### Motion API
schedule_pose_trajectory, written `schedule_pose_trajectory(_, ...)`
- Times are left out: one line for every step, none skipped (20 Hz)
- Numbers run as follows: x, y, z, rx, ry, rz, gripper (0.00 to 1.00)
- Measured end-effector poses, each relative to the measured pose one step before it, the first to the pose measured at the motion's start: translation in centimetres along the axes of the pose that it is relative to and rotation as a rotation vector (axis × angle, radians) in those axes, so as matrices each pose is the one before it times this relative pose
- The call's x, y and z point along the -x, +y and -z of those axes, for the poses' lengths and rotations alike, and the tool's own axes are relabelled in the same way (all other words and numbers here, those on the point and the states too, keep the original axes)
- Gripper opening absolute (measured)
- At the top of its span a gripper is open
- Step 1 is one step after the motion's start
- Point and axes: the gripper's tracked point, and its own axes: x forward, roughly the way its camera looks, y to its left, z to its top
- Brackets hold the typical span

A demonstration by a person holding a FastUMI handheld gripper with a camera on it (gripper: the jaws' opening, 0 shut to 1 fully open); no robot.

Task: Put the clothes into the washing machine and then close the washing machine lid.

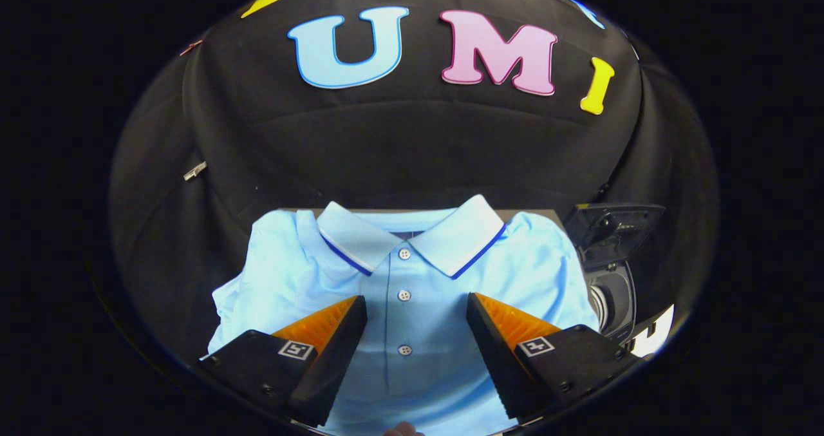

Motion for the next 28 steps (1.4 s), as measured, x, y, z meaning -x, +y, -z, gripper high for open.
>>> schedule_pose_trajectory(-0.073, 0.128, -0.389, 0.01297, -0.00782, 0.00291, 1.0)
schedule_pose_trajectory(-0.156, -0.048, 0.346, 0.00277, 0.02176, -0.00094, 1.0)
schedule_pose_trajectory(0.114, -0.024, -0.031, -0.01249, 0.00085, 0.00234, 1.0)
schedule_pose_trajectory(0.009, 0.055, -0.007, -0.00931, 0.0062, 0.00208, 1.0)
schedule_pose_trajectory(-0.032, -0.147, -0.031, -0.00254, 0.01216, 0.00349, 1.0)
schedule_pose_trajectory(-0.024, -0.011, -0.001, -0.00698, 0.00964, 0.00681, 1.0)
schedule_pose_trajectory(0.042, 0.006, 0.021, -0.00691, 0.00823, 0.00611, 1.0)
schedule_pose_trajectory(0.043, -0.02, -0.057, 0.0018, 0.00961, 0.00456, 1.0)
schedule_pose_trajectory(-0.143, -0.052, 0.057, 0.007, 0.01167, 0.00097, 1.0)
schedule_pose_trajectory(0.15, -0.034, 0.068, -0.00816, 0.01623, 0.0029, 1.0)
schedule_pose_trajectory(-0.221, 0.04, -0.018, -0.0029, 0.01603, 0.00079, 1.0)
schedule_pose_trajectory(0.088, -0.136, 0.024, 0.00526, 0.01497, 0.00013, 1.0)
schedule_pose_trajectory(-0.025, -0.139, 0.035, -0.00154, 0.01782, -0.0014, 0.98)
schedule_pose_trajectory(-0.055, 0.028, -0.08, -0.01103, 0.01204, 0.00433, 0.95)
schedule_pose_trajectory(-0.113, -0.103, -0.054, -0.0056, 0.00956, 0.01071, 0.95)
schedule_pose_trajectory(0.022, -0.036, -0.102, -0.0026, 0.00361, -0.00202, 0.95)
schedule_pose_trajectory(0.124, 0.158, -0.008, -0.00289, 0.00602, 0.00268, 0.73)
schedule_pose_trajectory(-0.08, 0.126, 0.096, -0.00923, 0.00571, 0.00163, 0.71)
schedule_pose_trajectory(0.021, -0.071, -0.077, -0.00369, 0.00638, 0.00056, 0.71)
schedule_pose_trajectory(-0.071, -0.1, -0.035, -0.00169, 0.01097, 0.00182, 0.71)
schedule_pose_trajectory(0.026, 0.026, 0.03, -0.00034, 0.00824, 0.00056, 0.71)
schedule_pose_trajectory(0.006, -0.08, 0.023, -0.00423, 0.00663, 0.00028, 0.71)
schedule_pose_trajectory(-0.176, 0.12, -0.333, -0.01092, -0.02199, -0.01078, 0.71)
schedule_pose_trajectory(0.244, 0.226, -0.102, 0.00974, -0.024, -0.02418, 0.43)
schedule_pose_trajectory(-0.134, -0.013, -0.346, -0.01631, -0.01326, -0.02185, 0.14)
schedule_pose_trajectory(0.069, -0.06, 0.02, -0.02912, -0.00992, -0.0182, 0.14)
schedule_pose_trajectory(-0.18, -0.218, 0.322, -0.03482, -0.00196, -0.01897, 0.14)
schedule_pose_trajectory(-0.111, -0.001, -0.042, -0.02551, 0.00713, -0.01373, 0.14)
